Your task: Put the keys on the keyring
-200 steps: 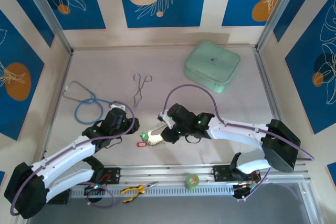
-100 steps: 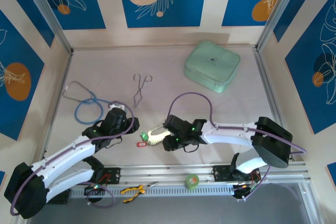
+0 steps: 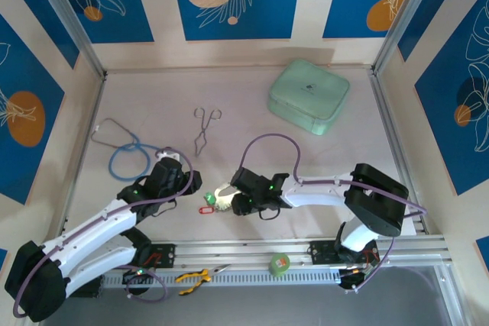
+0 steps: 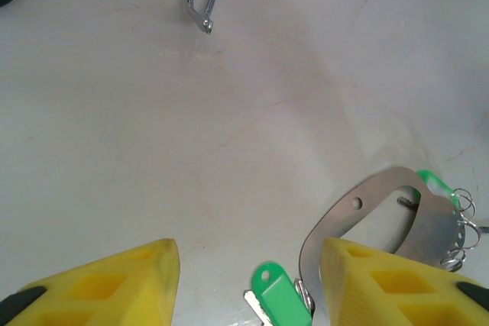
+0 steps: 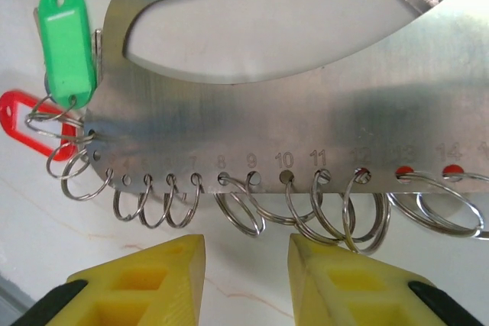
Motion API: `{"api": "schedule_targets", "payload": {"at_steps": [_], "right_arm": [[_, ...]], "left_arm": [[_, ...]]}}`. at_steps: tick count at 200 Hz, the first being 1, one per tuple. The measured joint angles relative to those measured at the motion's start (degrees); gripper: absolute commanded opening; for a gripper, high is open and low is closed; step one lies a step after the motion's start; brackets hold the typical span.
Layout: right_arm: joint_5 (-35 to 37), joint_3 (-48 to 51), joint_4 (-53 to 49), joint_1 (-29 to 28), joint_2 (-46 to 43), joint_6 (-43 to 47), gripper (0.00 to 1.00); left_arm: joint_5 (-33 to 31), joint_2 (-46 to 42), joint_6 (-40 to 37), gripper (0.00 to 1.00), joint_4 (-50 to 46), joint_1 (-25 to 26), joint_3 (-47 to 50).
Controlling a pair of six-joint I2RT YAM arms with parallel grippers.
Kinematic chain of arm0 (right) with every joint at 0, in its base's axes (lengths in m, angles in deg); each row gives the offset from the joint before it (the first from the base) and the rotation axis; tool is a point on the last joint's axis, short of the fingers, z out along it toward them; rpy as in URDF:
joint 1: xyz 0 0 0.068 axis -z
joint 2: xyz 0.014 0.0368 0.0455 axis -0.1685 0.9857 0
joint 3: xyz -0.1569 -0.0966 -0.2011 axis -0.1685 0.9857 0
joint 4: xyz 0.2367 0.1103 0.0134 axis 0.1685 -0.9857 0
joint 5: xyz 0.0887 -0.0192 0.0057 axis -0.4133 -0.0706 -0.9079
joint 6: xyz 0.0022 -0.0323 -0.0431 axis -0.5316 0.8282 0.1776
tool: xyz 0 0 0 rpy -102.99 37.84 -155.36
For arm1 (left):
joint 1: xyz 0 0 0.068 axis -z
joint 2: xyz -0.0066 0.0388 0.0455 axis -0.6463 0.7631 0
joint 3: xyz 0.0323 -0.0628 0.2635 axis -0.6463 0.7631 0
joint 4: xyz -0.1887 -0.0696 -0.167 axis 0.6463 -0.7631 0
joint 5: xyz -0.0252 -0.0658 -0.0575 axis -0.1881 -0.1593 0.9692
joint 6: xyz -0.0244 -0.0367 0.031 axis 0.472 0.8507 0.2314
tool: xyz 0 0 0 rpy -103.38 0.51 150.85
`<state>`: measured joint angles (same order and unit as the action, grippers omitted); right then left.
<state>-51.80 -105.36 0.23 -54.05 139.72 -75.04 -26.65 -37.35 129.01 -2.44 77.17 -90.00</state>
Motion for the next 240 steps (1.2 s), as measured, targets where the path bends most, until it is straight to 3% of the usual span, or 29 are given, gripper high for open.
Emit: {"api": "schedule_targets", "payload": {"at_steps": [59, 141, 240], "right_arm": [[1.9, -1.3, 1.9, 0.0, 2.8, -0.3, 0.31], [3.5, -1.8, 4.8, 0.5, 4.0, -0.1, 0.18], [3.1, -1.4, 8.9, 1.9, 4.2, 0.9, 0.16]], "left_arm": [[0.0, 1.2, 0.1, 0.52, 0.0, 0.0, 0.0], [2.0, 8.5, -0.5, 0.50, 3.5, 0.0, -1.0], [5.2, 16.7, -1.6, 0.50, 9.8, 0.0, -3.3]]}}
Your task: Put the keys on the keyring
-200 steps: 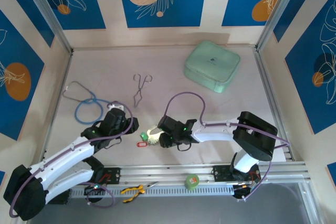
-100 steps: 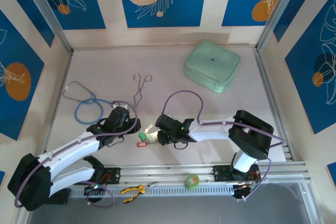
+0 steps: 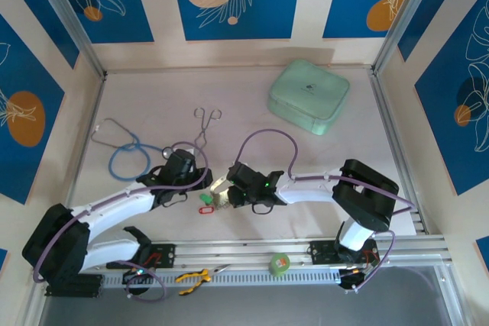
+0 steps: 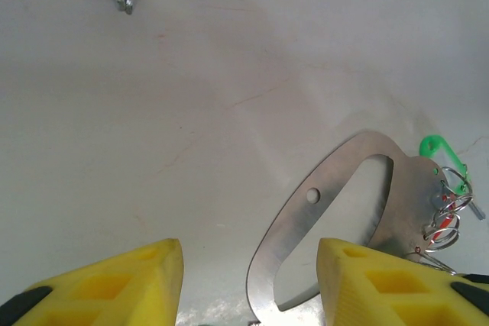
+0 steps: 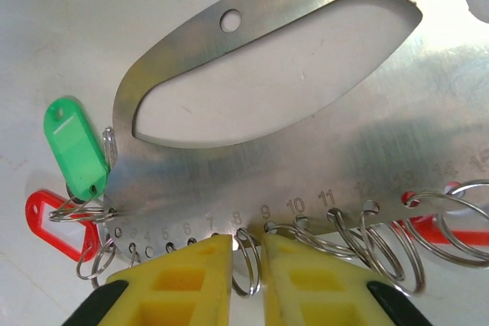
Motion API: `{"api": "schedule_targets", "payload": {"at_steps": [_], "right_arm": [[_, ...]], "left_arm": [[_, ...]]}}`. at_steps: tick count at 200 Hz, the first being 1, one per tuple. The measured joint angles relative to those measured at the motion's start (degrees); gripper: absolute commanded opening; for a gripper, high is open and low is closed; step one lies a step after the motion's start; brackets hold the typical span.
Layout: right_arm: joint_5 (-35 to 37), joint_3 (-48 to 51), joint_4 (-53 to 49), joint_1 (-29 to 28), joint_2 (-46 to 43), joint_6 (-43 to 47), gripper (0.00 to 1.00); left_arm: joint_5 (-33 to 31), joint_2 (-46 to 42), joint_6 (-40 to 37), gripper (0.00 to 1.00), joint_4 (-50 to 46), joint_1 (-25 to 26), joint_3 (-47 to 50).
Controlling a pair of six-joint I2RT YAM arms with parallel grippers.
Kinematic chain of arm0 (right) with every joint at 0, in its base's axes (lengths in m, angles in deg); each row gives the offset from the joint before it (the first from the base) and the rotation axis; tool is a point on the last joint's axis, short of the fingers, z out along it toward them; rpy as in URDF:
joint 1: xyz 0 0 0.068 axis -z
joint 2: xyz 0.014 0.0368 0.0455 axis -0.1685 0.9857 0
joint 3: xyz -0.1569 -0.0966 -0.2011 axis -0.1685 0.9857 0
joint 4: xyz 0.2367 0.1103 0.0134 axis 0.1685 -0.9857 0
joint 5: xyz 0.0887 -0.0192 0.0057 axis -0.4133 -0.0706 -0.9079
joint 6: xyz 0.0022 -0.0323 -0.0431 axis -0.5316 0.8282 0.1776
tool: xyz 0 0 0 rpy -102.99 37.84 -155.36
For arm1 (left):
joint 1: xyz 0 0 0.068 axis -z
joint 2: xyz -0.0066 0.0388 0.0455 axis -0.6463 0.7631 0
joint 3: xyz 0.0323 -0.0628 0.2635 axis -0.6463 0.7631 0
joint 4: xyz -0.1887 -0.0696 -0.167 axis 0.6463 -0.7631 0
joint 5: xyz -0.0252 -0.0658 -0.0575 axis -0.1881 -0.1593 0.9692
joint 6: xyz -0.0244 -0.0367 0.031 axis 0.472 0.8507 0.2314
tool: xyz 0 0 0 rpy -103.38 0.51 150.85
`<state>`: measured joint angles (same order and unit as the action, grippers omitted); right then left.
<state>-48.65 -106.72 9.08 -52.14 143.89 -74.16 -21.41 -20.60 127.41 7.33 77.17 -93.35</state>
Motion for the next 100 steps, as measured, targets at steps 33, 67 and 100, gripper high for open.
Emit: {"api": "schedule_targets", "payload": {"at_steps": [33, 67, 100], "right_arm": [[-0.3, 0.0, 1.2, 0.1, 0.8, 0.2, 0.14], [-0.7, 0.0, 1.4, 0.2, 0.9, 0.4, 0.11], [-1.3, 0.0, 1.9, 0.4, 1.3, 0.4, 0.04]], "left_arm": [[0.2, 0.0, 0.0, 0.50, 0.7, 0.0, -0.1], [0.2, 0.0, 0.0, 0.50, 0.8, 0.0, -0.1], [0.2, 0.0, 0.0, 0.50, 0.8, 0.0, -0.1]]}}
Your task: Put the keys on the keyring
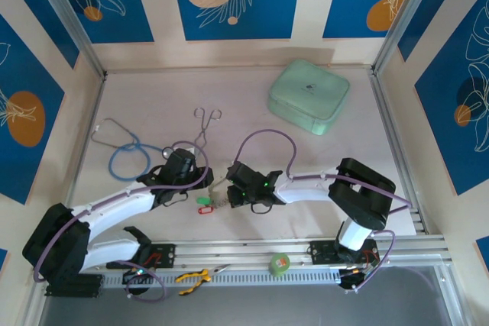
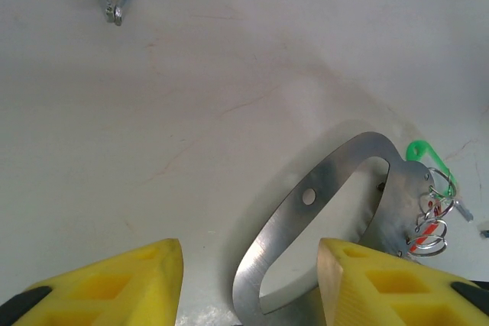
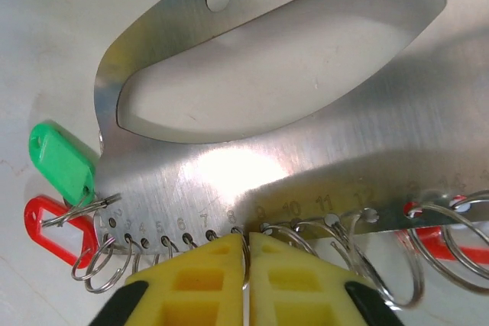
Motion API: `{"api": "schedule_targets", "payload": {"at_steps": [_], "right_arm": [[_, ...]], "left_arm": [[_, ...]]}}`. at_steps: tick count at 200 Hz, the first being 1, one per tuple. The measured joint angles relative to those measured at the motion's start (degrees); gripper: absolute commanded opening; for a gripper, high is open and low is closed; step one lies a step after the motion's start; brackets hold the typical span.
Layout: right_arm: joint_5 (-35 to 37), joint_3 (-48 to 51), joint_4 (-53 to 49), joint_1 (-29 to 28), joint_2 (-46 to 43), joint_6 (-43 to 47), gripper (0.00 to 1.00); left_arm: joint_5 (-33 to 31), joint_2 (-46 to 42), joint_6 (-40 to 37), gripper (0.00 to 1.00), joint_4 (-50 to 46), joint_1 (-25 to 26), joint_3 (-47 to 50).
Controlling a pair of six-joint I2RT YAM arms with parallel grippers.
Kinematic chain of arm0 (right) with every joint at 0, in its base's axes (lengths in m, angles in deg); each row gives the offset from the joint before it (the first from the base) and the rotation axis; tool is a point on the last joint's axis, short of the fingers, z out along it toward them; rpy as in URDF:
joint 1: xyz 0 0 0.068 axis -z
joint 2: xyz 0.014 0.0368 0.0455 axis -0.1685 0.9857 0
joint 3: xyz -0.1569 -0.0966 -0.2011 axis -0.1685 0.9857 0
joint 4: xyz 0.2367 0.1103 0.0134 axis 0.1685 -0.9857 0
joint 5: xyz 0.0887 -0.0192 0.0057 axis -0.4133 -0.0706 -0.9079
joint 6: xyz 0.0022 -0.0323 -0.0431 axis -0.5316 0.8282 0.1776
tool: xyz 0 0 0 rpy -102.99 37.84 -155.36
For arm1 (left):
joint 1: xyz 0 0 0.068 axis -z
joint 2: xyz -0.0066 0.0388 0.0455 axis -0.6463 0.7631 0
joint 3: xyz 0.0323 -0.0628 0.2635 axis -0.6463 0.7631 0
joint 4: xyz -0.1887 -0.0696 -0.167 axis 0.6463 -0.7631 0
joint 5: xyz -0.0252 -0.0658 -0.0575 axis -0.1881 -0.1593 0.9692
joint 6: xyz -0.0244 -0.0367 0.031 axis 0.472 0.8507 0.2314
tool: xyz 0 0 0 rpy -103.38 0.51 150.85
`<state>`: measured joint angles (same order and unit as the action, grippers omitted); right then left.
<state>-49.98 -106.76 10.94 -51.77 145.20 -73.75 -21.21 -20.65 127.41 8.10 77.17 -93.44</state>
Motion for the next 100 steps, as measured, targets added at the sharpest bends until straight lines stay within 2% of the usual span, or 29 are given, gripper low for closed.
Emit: {"api": "schedule_targets", "payload": {"at_steps": [18, 60, 100], "right_arm": [[-0.2, 0.0, 0.2, 0.0, 0.0, 0.2, 0.00], [-0.1, -0.1, -0.8, 0.0, -0.4, 0.9, 0.00], [1.2, -1.9, -7.3, -0.6, -1.4, 4.1, 0.00]], "left_arm": [[0.0, -0.3, 0.0, 0.50, 0.0, 0.0, 0.0], [-0.5, -1.9, -0.2, 0.50, -0.2, 0.0, 0.0], [-1.6, -3.6, -0.6, 0.49, -0.2, 0.0, 0.0]]}}
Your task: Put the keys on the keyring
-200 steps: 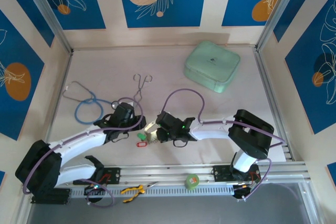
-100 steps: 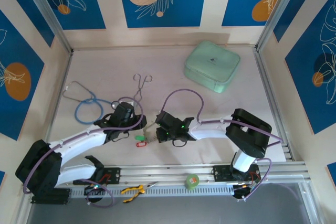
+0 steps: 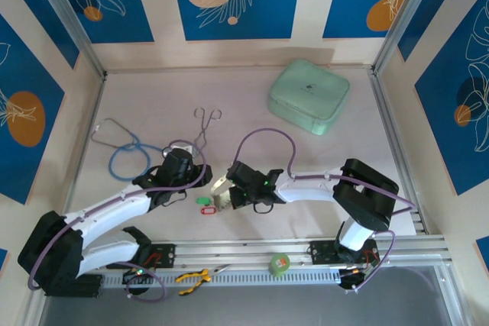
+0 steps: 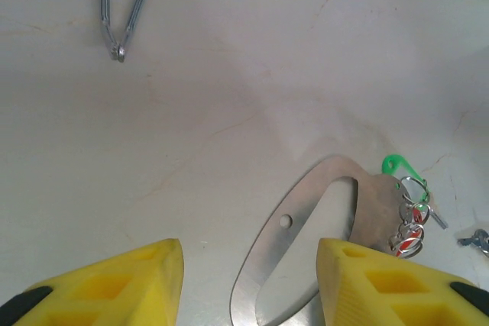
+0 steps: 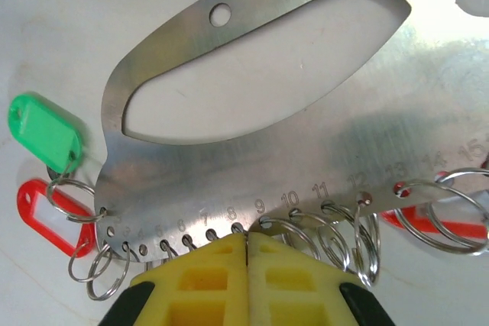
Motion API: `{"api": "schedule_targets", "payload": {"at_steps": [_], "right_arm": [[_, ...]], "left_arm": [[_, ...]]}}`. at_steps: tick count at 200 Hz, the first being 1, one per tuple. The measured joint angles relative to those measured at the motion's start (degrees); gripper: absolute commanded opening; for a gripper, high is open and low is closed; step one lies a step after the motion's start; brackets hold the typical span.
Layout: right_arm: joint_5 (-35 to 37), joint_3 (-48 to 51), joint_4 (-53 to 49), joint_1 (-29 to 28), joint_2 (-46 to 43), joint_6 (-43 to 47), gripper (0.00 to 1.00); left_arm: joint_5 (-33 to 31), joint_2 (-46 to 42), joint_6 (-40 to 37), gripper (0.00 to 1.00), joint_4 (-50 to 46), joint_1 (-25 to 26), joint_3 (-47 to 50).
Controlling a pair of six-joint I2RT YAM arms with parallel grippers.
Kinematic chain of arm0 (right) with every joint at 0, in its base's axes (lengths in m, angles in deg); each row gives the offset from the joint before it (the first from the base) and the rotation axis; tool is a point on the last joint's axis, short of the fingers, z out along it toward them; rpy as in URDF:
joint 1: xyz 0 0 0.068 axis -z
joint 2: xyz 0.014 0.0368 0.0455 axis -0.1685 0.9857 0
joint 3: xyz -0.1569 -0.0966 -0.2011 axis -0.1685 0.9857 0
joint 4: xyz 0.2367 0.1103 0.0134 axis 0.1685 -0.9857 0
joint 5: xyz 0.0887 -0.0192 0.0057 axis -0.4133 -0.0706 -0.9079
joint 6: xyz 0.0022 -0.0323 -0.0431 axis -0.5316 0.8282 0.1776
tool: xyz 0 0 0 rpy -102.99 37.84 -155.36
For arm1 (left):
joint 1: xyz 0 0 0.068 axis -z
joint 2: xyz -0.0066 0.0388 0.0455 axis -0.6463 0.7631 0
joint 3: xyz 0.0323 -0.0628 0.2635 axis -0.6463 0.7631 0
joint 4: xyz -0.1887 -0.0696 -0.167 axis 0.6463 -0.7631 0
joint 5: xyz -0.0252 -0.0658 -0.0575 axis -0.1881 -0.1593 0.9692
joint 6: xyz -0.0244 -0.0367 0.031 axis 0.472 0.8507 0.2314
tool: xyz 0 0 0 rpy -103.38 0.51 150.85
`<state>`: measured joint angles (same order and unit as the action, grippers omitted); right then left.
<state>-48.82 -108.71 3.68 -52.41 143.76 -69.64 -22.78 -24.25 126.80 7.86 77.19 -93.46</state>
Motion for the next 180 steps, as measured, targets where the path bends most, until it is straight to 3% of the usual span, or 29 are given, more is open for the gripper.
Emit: {"api": "schedule_targets", "payload": {"at_steps": [83, 161, 180], "right_arm": [[3.3, -6.0, -12.5, -3.4, 0.5, 8.3, 0.00], [3.3, -8.2, -14.2, -5.3, 4.0, 10.1, 0.00], [3.1, -8.2, -14.2, -5.3, 4.0, 10.0, 0.06]], "left_arm": [[-1.7, -0.6, -1.3, 0.49, -1.0, 0.0, 0.0], [-2.2, -0.7, -1.3, 0.49, -1.3, 0.0, 0.0], [-2.2, -0.7, -1.3, 0.49, -1.3, 0.0, 0.0]]}}
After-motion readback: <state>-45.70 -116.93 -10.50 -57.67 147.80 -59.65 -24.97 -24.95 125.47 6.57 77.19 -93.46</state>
